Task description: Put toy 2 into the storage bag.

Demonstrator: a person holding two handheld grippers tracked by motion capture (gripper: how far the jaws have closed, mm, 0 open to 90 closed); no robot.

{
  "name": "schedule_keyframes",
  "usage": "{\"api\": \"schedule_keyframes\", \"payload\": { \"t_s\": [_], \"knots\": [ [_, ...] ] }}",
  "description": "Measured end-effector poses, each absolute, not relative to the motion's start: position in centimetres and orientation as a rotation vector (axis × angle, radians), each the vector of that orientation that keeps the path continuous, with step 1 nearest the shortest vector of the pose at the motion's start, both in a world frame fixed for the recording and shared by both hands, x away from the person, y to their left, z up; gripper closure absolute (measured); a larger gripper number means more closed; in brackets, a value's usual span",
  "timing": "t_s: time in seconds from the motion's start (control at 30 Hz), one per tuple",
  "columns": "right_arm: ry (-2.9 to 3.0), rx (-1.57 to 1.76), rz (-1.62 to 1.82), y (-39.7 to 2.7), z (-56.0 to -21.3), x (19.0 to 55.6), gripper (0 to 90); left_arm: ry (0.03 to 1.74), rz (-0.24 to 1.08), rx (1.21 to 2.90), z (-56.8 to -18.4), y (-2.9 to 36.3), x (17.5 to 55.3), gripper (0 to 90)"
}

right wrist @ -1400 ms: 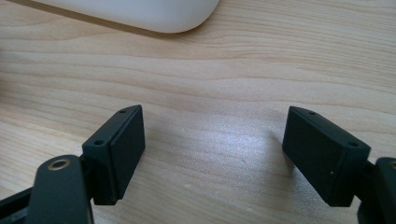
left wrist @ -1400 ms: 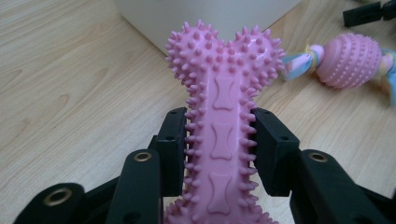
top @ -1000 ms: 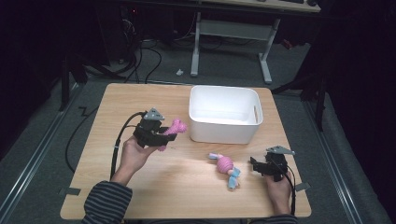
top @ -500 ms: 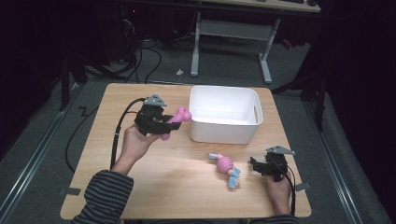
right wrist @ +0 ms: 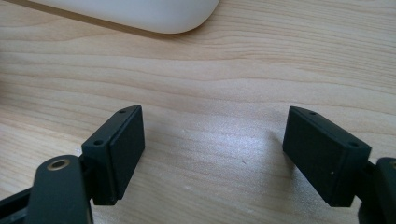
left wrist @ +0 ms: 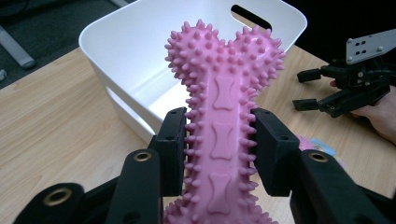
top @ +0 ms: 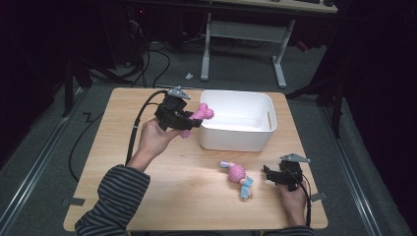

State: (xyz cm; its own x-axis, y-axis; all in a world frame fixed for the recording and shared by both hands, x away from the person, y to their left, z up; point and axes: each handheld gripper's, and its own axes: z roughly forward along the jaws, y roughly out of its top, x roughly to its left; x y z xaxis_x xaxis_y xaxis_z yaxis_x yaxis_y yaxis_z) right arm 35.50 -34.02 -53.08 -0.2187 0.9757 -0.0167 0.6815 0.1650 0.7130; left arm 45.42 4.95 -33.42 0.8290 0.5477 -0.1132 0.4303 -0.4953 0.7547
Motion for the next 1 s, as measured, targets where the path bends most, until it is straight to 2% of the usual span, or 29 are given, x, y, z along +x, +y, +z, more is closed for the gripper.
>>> {"api": "schedule_keyframes", "payload": {
  "t_s": [0.67, 1.0],
  "knots": [
    [1.966, 1.567, 0.809, -34.0, -53.1, 35.5, 21.1, 0.658, 0.143, 2.210, -31.7, 0.9, 47.7, 58.6],
    [1.966, 1.566, 0.808, -34.0, -53.1, 35.5, 21.0, 0.652, 0.153, 2.212, -32.4, -0.7, 48.8, 58.5]
  ]
}}
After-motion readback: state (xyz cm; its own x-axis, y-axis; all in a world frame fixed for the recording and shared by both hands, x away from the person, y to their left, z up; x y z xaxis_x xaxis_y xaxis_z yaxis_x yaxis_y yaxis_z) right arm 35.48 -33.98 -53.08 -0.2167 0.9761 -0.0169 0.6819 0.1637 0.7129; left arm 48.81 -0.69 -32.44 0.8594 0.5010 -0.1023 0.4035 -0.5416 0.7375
